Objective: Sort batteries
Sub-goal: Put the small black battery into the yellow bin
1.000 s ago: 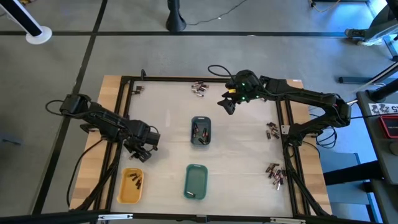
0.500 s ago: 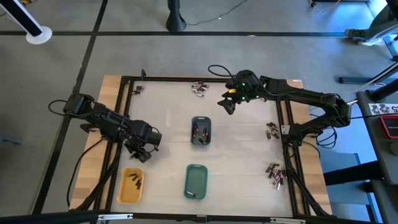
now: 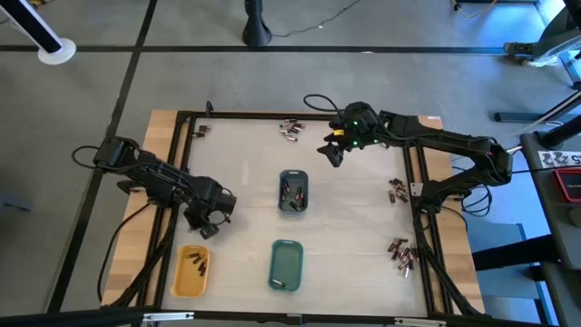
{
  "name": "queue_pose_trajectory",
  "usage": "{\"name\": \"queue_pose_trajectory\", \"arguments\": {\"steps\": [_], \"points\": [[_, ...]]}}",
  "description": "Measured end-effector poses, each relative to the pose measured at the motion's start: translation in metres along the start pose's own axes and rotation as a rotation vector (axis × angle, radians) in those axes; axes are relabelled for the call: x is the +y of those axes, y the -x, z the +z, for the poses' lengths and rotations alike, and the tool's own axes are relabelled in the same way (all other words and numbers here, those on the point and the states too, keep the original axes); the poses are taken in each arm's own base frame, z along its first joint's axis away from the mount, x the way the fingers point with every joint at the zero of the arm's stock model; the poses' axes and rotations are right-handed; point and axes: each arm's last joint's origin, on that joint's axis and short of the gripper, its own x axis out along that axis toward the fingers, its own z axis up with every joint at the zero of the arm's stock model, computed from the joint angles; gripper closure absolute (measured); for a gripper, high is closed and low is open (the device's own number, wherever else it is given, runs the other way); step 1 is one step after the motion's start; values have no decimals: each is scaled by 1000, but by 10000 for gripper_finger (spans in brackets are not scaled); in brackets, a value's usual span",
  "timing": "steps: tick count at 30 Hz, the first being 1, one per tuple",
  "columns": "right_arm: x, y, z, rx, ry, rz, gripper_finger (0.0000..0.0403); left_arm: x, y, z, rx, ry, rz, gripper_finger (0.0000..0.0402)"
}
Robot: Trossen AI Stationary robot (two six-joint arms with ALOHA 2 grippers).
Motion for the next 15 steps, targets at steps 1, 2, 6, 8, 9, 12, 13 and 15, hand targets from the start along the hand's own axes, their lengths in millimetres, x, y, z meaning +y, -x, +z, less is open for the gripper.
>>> {"name": "queue_pose_trajectory", "arguments": {"steps": [1,2,6,8,9,12,13,15], "points": [[0,0,0,0,0,0,149,-2,3,0,-6,-14,4,388],[0,0,0,0,0,0,149,-3,5,1,-11,-27,12,388],[0,0,0,-1,1,0,149,-12,21,2,-60,-58,40,381],[0,0,0,-1,1,0,149,-17,30,2,-70,-67,33,382],[0,0,0,-1,1,0,149,-20,35,3,-79,-79,20,384],[0,0,0,-1,5,0,149,-30,51,5,-121,-104,-25,388],[0,0,0,-1,7,0,149,-33,56,5,-125,-103,-29,387],[0,0,0,-1,14,0,149,-37,67,3,-133,-94,-32,384]]}}
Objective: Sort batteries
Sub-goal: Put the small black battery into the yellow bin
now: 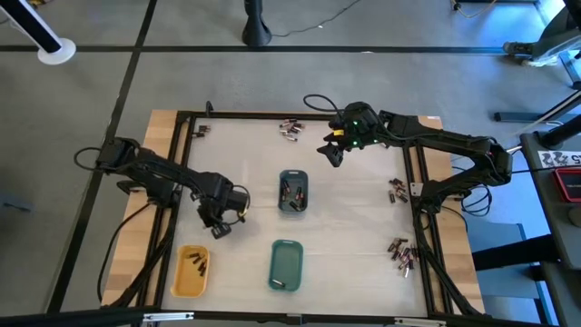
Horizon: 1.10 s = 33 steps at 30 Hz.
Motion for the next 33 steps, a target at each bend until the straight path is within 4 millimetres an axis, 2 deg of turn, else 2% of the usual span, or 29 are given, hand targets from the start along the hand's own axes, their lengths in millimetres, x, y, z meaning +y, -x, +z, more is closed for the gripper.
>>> {"name": "queue_pose_trajectory", "arguments": {"steps": [6,10,16,22,28,33], "points": [[0,0,0,0,16,0,149,-20,31,-12,-4,-6,13,383],[0,0,0,2,19,0,149,-37,38,-31,18,-16,10,386],[0,0,0,3,38,0,149,-61,26,-61,73,-16,-21,380],[0,0,1,-12,58,3,149,-81,16,-78,57,-11,-101,384],[1,0,5,-54,74,12,149,-85,-7,-85,84,32,-143,378],[2,0,7,-76,77,17,149,-78,-24,-90,88,49,-98,381]]}}
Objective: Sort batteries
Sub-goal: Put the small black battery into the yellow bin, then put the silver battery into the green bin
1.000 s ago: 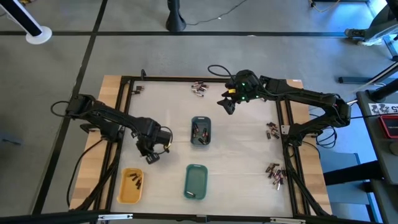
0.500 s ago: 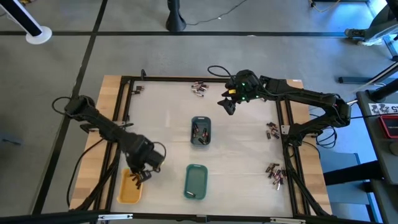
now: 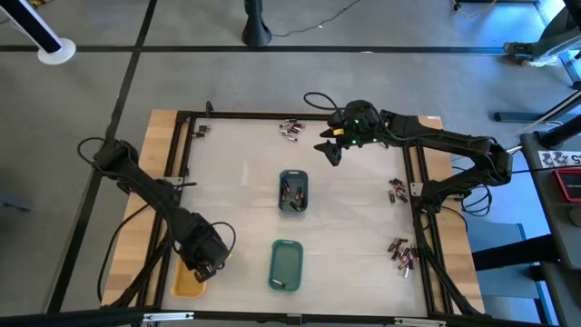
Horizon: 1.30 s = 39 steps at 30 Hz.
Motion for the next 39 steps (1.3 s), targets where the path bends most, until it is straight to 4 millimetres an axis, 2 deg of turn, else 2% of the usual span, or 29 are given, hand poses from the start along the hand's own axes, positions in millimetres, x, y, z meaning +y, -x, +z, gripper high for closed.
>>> {"name": "queue_pose_trajectory", "arguments": {"steps": [8,19,29,33,39], "points": [[0,0,0,3,-6,-1,149,9,-23,9,-15,-14,-50,373],[0,0,0,4,-9,-1,149,12,-25,10,-17,-83,-36,363],[-1,0,0,0,-3,-17,149,13,-23,10,8,-54,-44,236],[-1,0,0,-5,-2,-40,149,18,-1,3,-24,-66,-131,208],[-5,1,3,-29,-8,-50,149,37,58,-12,-234,-153,-362,208]]}}
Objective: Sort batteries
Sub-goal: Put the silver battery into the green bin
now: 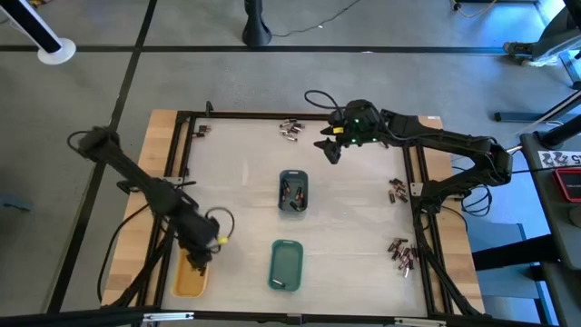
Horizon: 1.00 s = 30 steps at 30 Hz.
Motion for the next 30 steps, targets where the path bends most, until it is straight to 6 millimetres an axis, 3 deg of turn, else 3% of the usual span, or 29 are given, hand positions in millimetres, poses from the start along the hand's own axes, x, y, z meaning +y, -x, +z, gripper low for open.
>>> {"name": "queue_pose_trajectory", "arguments": {"steps": [7,11,15,21,24,30], "points": [[-23,5,-3,63,-147,-87,149,16,67,23,-667,-41,-122,222],[-35,15,-3,158,-199,-146,149,23,88,43,-956,-108,-33,230],[-34,23,2,178,-208,-157,149,29,103,69,-1157,-181,119,238],[-32,34,-1,272,-327,-225,149,46,129,97,-1282,-270,202,243],[-33,37,-8,331,-402,-274,149,57,137,103,-1231,-353,180,243],[-13,32,-11,309,-443,-351,149,82,144,126,-1116,-500,129,243]]}}
